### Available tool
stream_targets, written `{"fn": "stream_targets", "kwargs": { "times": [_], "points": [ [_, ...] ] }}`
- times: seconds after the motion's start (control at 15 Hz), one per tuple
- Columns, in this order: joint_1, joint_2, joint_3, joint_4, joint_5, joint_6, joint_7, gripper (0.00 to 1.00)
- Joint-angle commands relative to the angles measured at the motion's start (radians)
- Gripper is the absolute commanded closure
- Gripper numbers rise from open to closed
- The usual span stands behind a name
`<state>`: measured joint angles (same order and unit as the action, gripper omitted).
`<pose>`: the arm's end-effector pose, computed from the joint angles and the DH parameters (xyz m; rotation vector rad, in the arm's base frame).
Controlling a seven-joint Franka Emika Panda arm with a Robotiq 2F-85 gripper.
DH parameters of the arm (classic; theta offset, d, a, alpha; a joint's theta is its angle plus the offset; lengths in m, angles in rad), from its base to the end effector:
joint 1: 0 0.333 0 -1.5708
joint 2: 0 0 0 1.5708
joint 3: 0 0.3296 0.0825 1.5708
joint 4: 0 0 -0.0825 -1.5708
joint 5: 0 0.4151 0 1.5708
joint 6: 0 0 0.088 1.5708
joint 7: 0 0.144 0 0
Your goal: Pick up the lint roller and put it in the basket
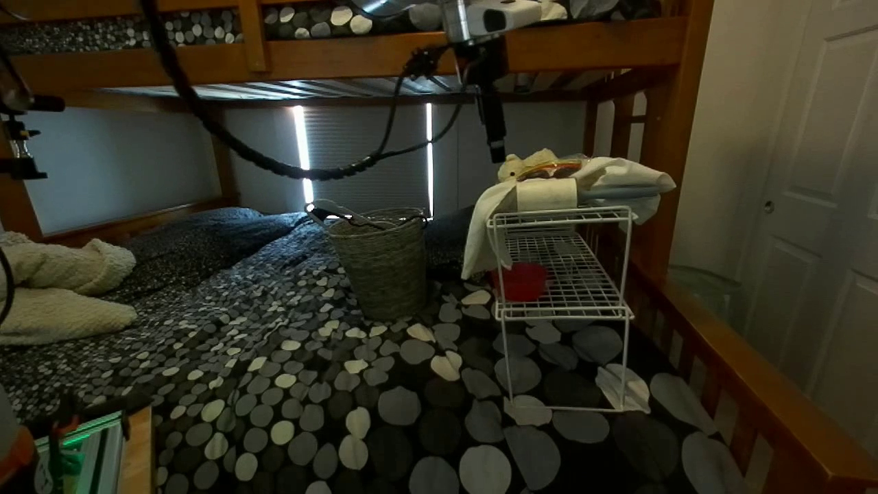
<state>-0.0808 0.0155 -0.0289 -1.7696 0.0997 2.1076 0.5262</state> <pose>0.6370 -0.0622 0.5453 -2.7865 0.9746 -0.4412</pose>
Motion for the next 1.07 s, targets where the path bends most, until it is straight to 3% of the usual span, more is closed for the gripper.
{"fn": "stream_targets", "kwargs": {
  "times": [0.0,0.07,0.2,0.67,1.0],
  "points": [
    [-0.026,0.180,-0.053,0.257,0.036,-0.131,-0.018,0.00],
    [-0.004,0.087,-0.045,0.121,0.009,-0.047,-0.006,0.00],
    [-0.014,0.152,-0.064,0.208,0.020,-0.087,-0.013,0.00],
    [-0.034,0.275,-0.069,0.347,0.072,-0.120,-0.109,0.00],
    [-0.039,0.406,-0.089,0.513,0.055,-0.123,-0.068,0.00]
  ]
}}
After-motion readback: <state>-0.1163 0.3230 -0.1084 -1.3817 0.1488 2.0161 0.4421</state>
